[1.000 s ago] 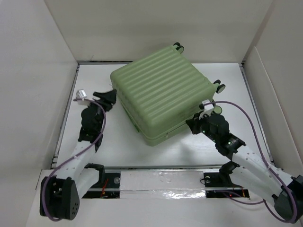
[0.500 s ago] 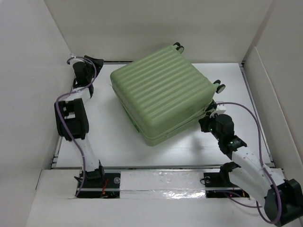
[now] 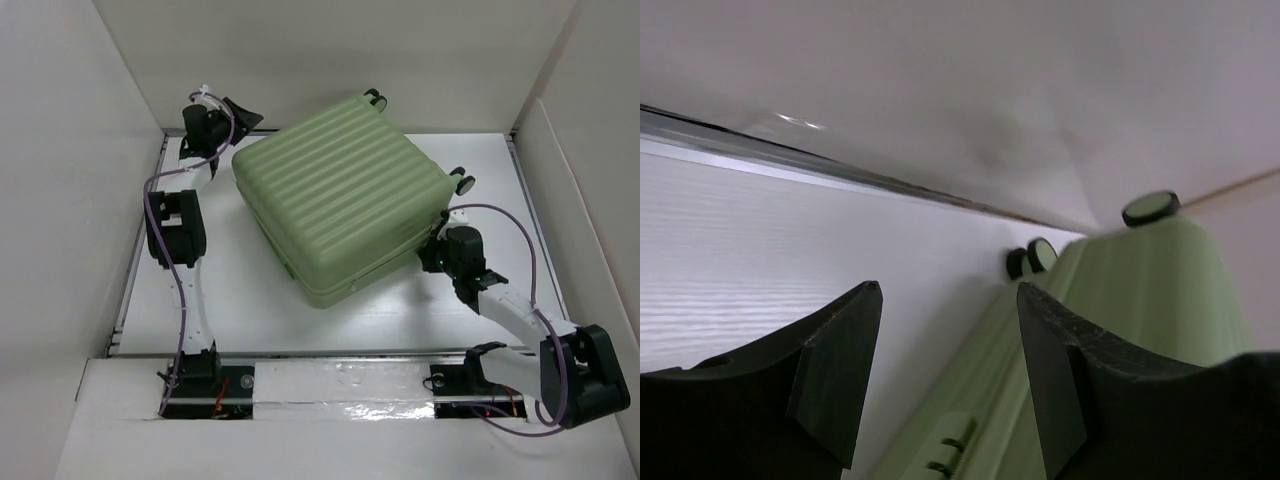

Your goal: Pack the luggage

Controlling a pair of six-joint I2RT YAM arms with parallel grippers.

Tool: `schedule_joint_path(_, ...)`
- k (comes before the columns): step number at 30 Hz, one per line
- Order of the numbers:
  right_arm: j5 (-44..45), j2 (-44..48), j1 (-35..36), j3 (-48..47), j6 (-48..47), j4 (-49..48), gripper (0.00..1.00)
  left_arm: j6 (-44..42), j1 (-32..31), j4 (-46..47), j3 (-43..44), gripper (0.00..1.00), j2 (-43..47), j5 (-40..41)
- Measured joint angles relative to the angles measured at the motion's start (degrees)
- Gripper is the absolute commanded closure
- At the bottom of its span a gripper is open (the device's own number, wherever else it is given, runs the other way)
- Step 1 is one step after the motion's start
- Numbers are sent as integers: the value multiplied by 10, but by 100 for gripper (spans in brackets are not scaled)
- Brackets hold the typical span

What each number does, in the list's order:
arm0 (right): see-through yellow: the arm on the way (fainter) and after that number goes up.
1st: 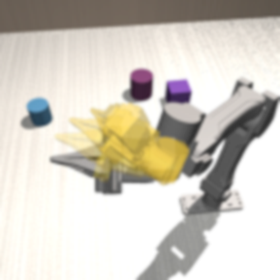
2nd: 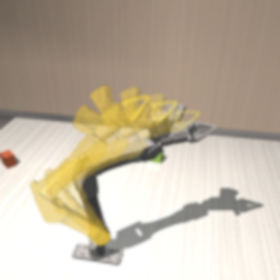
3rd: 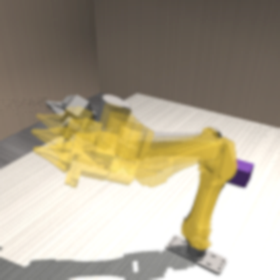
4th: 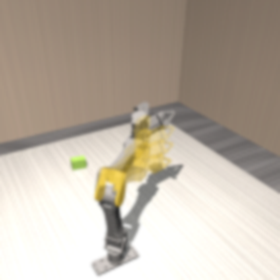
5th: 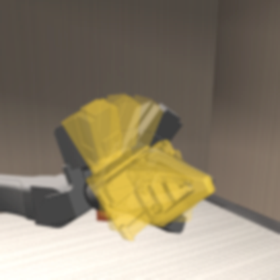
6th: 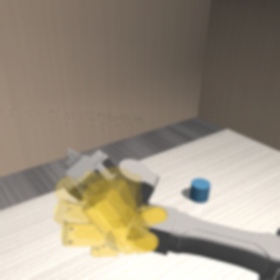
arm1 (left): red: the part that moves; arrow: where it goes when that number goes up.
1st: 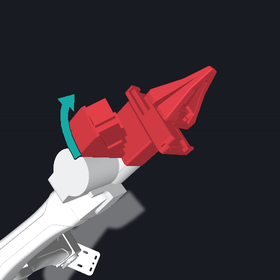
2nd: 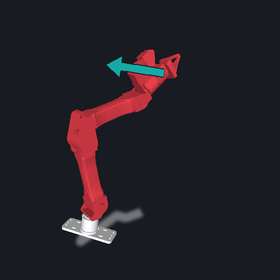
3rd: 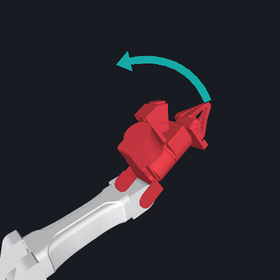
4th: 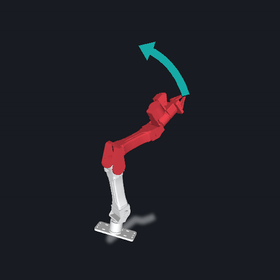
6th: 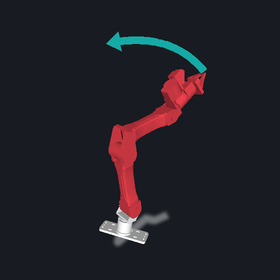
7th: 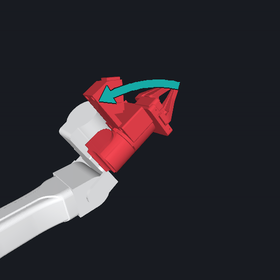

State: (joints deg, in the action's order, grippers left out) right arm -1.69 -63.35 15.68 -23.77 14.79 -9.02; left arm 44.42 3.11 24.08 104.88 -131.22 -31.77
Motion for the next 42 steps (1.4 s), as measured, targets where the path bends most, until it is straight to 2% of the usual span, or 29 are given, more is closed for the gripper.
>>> schedule_joint_path(3, -6, -19, -4, -15, -3, 0, 95, -10, -24, 36, -34, 47, 10, -11)
schedule_joint_path(6, -11, -38, -7, -27, -9, -9, 95, 2, -43, 105, -150, 47, 43, 18)
schedule_joint_path(10, -18, -67, -12, -44, -18, -22, 95, 47, -26, 213, -282, 49, 72, 59)
schedule_joint_path(15, -44, -140, -23, -109, -37, -20, 94, 102, -4, 329, -426, 50, 125, 122)
schedule_joint_path(21, -63, -206, -34, -178, -48, -4, 93, 126, 1, 386, -565, 50, 215, 180)
schedule_joint_path(24, -71, -226, -36, -205, -52, 6, 86, 133, -2, 402, -595, 50, 249, 187)
schedule_joint_path(25, -73, -228, -36, -210, -53, 10, 78, 133, -2, 400, -596, 49, 255, 187)
schedule_joint_path(27, -76, -229, -36, -214, -56, 12, 68, 133, -2, 391, -591, 48, 257, 184)
schedule_joint_path(28, -76, -228, -37, -214, -55, 14, 60, 132, -2, 376, -584, 48, 257, 181)
schedule_joint_path(31, -76, -214, -38, -212, -55, 26, 49, 131, -2, 326, -548, 47, 256, 170)
schedule_joint_path(34, -78, -176, -38, -199, -56, 31, 48, 124, -7, 294, -499, 44, 257, 157)
schedule_joint_path(36, -80, -138, -38, -177, -55, 28, 48, 116, -7, 267, -473, 42, 263, 153)
schedule_joint_path(38, -93, -101, -38, -150, -51, 17, 57, 114, -4, 239, -467, 40, 283, 157)
schedule_joint_path(39, -102, -80, -37, -134, -47, 8, 64, 115, 0, 222, -467, 40, 296, 163)
schedule_joint_path(40, -116, -58, -36, -115, -43, -1, 78, 117, 2, 211, -468, 42, 310, 169)
schedule_joint_path(42, -143, -14, -34, -74, -36, -24, 93, 122, 7, 199, -483, 50, 349, 185)
